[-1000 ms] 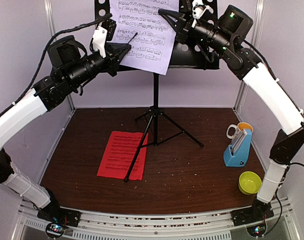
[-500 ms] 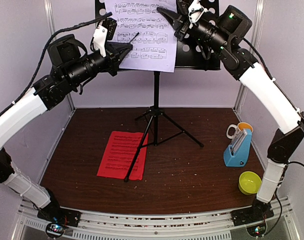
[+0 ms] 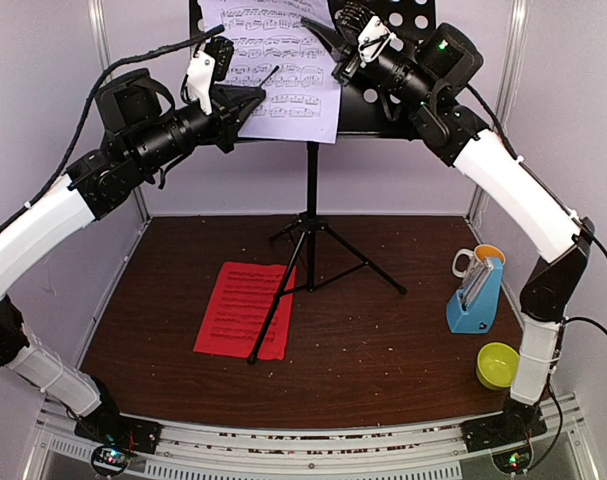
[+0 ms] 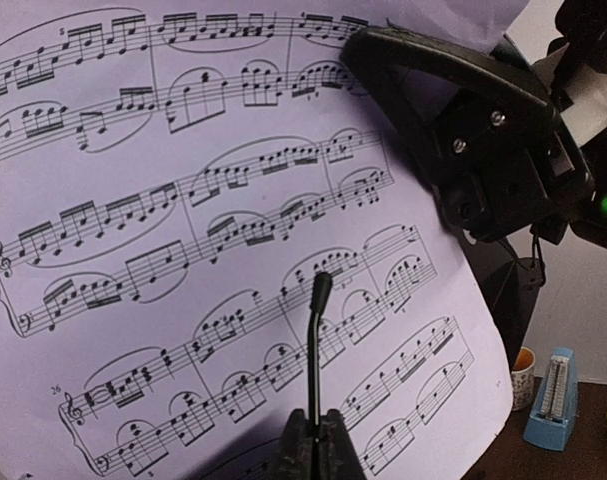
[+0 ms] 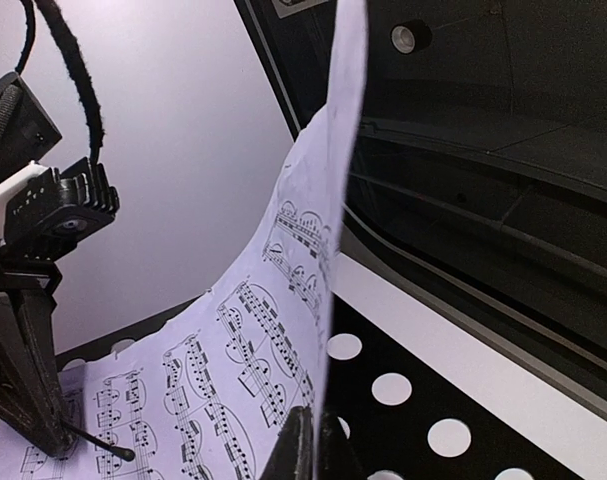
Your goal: Set up the instrument practice props
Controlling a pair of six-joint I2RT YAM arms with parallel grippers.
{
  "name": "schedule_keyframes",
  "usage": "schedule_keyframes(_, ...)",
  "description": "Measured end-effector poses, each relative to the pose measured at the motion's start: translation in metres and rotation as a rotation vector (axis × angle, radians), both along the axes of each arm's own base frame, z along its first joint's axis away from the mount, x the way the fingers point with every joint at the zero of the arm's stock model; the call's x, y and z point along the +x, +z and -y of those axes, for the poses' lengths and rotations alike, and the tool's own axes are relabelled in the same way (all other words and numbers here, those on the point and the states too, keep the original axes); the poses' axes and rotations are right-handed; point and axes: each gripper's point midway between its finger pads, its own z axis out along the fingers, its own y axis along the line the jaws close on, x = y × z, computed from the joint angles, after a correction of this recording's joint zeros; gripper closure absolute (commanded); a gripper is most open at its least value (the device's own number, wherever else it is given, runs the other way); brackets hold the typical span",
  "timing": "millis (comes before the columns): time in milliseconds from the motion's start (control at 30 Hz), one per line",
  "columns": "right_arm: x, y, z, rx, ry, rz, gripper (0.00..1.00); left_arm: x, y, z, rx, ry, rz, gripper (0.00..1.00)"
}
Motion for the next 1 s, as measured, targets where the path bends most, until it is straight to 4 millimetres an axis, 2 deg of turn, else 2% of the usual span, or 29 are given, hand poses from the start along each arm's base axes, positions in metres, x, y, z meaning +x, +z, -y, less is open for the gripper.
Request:
schedule_keyframes(333, -0.008, 0.009, 0.004, 0.030, 0.000, 0.094, 0.92, 0.001, 0.000, 0.004, -0.001, -0.015, -0.011, 1.00)
schedule_keyframes(567, -0.003, 0.004, 0.000, 0.029, -0.016, 0.131, 0.94, 0.002, 0.000, 0.005, -0.001, -0.018, -0.016, 1.00)
schedule_keyframes(1000, 0.007, -0.008, -0.010, 0.032, -0.020, 0.149, 0.89, 0.002, -0.002, 0.009, 0.003, -0.031, -0.021, 1.00)
